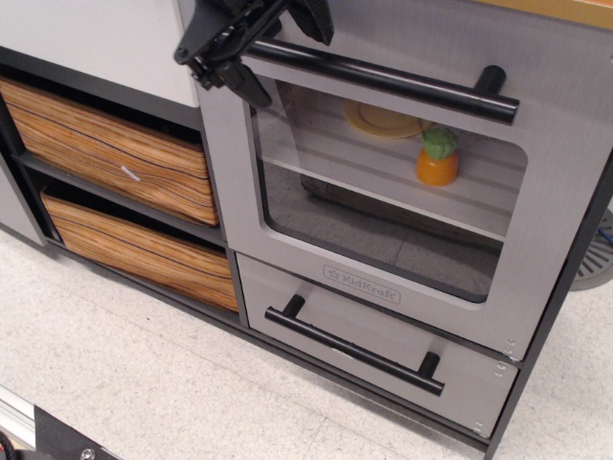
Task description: Open oven
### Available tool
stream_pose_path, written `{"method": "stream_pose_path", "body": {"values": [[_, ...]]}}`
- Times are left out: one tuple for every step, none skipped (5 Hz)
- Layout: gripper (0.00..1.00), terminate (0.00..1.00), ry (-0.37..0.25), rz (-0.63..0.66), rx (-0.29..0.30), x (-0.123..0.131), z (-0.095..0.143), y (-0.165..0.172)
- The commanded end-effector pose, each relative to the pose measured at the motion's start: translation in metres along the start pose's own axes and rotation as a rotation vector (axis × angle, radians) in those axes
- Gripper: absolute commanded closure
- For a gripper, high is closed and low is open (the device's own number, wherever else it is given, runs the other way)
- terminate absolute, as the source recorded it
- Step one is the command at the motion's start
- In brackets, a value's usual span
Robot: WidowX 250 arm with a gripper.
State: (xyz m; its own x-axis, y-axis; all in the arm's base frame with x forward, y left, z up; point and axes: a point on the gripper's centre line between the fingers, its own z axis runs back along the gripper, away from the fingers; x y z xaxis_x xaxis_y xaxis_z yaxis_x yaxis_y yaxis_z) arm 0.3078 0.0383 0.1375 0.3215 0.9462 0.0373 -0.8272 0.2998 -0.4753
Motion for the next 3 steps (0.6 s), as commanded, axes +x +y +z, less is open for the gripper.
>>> {"method": "stream_pose_path", "body": {"values": [[0.00,0.00,-0.060,0.107,-0.019,0.022,-0.008,-0.012],[0.00,0.00,-0.055,0.074,0.046,0.021,-0.012,0.000],[0.00,0.00,-0.055,0.018,0.044,0.014,-0.004,0.014]]}}
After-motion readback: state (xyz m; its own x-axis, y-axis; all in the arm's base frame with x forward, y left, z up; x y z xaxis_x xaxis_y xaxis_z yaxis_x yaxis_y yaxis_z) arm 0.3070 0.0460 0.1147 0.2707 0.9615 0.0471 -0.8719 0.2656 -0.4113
